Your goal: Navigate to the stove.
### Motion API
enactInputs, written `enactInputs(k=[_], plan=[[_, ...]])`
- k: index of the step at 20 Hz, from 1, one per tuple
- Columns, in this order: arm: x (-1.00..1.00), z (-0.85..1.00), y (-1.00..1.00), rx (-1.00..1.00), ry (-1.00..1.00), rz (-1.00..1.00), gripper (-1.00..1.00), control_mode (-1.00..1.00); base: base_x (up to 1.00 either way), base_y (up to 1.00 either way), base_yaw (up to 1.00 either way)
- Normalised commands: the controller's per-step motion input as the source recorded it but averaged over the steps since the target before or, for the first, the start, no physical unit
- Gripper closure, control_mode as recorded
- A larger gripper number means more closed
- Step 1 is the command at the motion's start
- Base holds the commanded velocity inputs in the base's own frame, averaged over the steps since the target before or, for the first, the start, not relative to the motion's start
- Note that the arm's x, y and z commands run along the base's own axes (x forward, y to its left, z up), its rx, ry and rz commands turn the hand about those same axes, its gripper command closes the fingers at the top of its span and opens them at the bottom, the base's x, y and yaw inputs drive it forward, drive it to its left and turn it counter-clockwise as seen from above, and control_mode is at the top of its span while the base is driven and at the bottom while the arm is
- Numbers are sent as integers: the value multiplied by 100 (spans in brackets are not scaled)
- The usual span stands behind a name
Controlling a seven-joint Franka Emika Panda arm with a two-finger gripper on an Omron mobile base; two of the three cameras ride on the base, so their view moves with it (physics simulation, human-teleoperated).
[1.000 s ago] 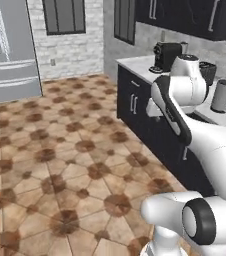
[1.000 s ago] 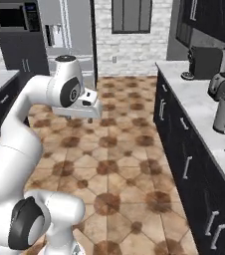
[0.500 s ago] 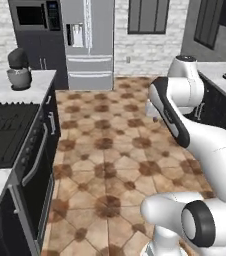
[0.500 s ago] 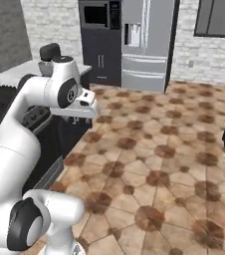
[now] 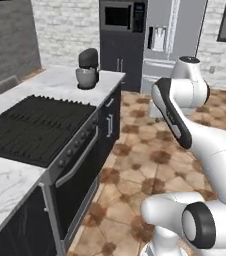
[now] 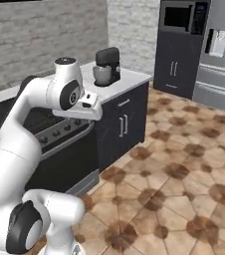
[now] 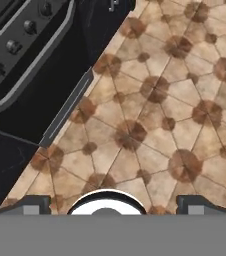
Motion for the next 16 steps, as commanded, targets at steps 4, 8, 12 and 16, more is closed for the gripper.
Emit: enactInputs(k=[4,8,12,16], plan=[[0,0,0,0,0,0,-100,100,100,-2,71],[0,0,0,0,0,0,-100,100,97,0,64],[0,0,0,0,0,0,-100,100,85,-6,62],[0,0,0,0,0,0,-100,100,60,-37,62]])
